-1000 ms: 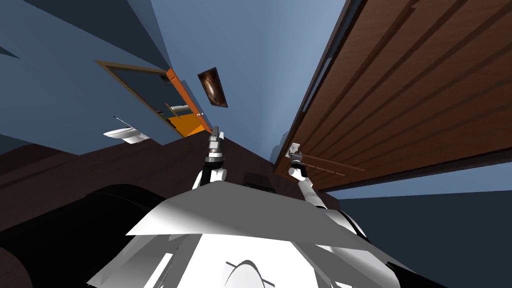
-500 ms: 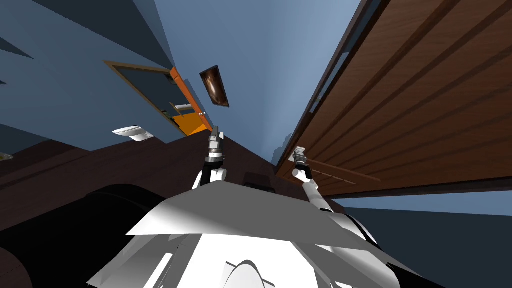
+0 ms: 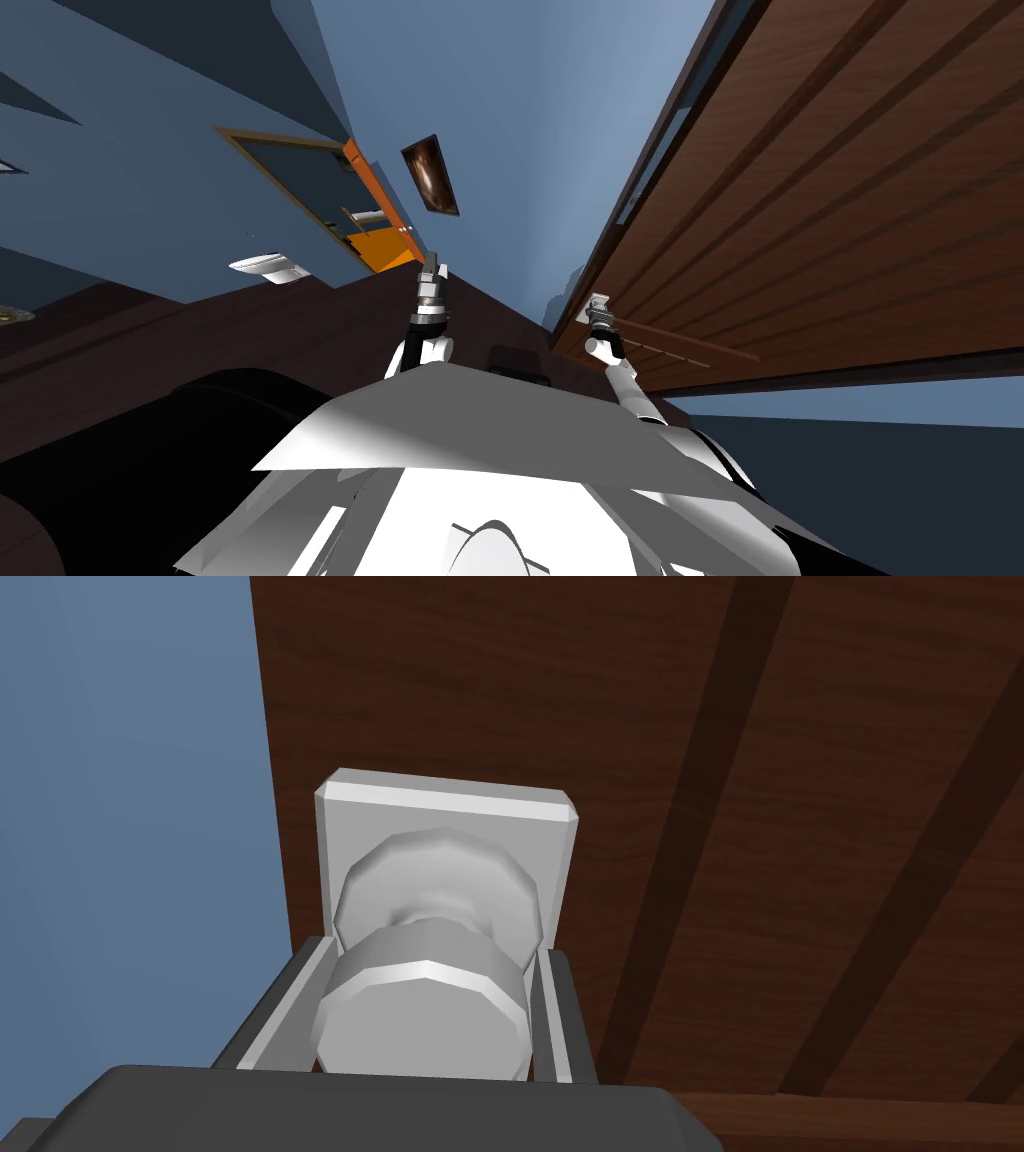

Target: Pull the door open

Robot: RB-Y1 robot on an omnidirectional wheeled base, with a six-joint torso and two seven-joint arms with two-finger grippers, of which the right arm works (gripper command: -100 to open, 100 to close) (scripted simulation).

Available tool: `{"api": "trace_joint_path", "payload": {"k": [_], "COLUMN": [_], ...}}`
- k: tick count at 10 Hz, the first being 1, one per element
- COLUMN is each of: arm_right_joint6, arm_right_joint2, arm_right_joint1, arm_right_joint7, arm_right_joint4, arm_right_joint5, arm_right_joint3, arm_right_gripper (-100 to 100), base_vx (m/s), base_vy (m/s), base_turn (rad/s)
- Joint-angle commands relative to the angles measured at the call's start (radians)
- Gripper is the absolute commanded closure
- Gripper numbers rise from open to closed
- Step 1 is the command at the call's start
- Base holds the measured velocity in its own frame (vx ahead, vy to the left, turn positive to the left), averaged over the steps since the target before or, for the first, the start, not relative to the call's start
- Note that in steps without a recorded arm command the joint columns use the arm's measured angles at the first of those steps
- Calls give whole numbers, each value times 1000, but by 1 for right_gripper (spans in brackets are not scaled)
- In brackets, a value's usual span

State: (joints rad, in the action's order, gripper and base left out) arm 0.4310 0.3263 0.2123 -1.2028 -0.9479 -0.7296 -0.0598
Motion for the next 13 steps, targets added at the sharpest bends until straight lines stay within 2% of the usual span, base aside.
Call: {"api": "trace_joint_path", "payload": {"k": [1, 3, 9, 10, 11, 13], "arm_right_joint6": [1, 2, 5, 6, 5, 10], "arm_right_joint2": [16, 28, 88, 95, 91, 115], "arm_right_joint1": [-8, -13, -43, -46, -43, -59], "arm_right_joint7": [-24, -42, -133, -143, -136, -164], "arm_right_joint4": [-10, -18, -58, -62, -55, -77], "arm_right_joint5": [-1, -2, -6, -7, -7, -5], "arm_right_joint3": [-20, -36, -115, -124, -118, -153], "arm_right_gripper": [100, 100, 100, 100, 100, 100], "base_vx": [-112, -212, -226, -220, -97, -198], "base_vy": [-9, -98, -84, -97, -36, -59], "base_turn": [130, 132, 146, 152, 47, 103]}}
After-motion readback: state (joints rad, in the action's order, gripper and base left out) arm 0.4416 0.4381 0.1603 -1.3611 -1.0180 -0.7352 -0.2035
